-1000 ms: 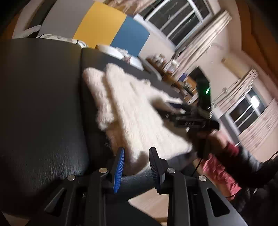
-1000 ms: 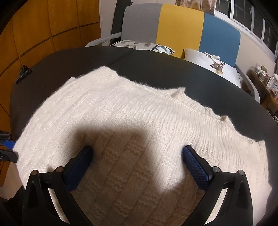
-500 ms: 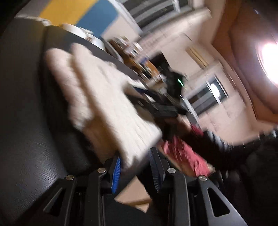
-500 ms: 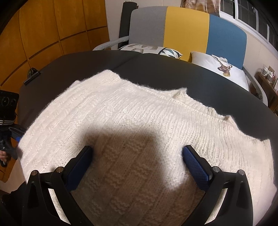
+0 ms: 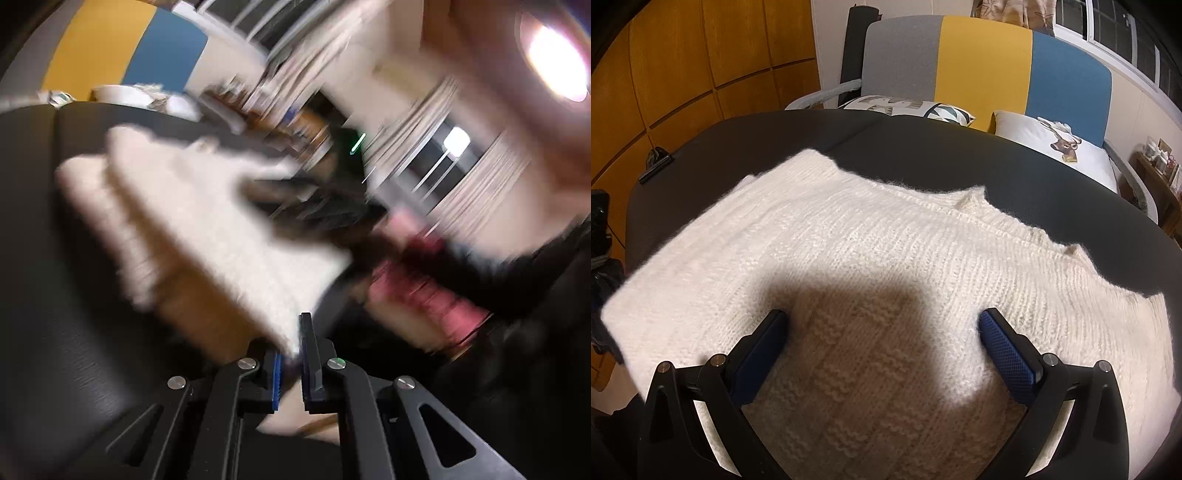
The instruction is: Fold clothes
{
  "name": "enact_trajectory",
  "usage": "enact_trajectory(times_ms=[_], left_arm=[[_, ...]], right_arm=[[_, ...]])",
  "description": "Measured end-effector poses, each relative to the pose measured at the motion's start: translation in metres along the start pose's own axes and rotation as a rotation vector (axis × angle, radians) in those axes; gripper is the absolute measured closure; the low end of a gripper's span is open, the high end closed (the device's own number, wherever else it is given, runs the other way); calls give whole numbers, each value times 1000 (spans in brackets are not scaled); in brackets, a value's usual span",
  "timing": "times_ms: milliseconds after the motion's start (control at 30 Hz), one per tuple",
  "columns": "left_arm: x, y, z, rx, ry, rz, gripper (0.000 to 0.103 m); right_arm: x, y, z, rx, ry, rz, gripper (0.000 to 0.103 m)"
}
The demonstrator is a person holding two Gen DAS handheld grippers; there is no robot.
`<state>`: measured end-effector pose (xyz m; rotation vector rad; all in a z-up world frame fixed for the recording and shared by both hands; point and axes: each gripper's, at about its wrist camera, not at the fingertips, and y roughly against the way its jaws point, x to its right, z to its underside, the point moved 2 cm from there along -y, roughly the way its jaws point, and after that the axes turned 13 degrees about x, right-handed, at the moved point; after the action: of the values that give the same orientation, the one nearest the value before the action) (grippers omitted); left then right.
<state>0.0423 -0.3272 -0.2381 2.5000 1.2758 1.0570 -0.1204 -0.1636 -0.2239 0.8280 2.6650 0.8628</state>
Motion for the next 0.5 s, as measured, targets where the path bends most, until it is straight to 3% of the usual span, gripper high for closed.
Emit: enact_trajectory(times_ms=[167,200,267,400,500], left_arm=[[-3,0,0,-24,9,-26,95],[-3,-1,-1,-20,22,-26,91],[-7,2,-1,5,86,-13,80],[-14,7,-1,54,212,11,77],[-20,5,6,77,254,6,77]], right_arm=[[0,0,0,3,1,0,0],[0,0,0,3,1,0,0],[0,-1,-1,-7,0,3,0],[-9,9,-10,-65,21,54,0],[-36,35,-11,-46,85,6,0]])
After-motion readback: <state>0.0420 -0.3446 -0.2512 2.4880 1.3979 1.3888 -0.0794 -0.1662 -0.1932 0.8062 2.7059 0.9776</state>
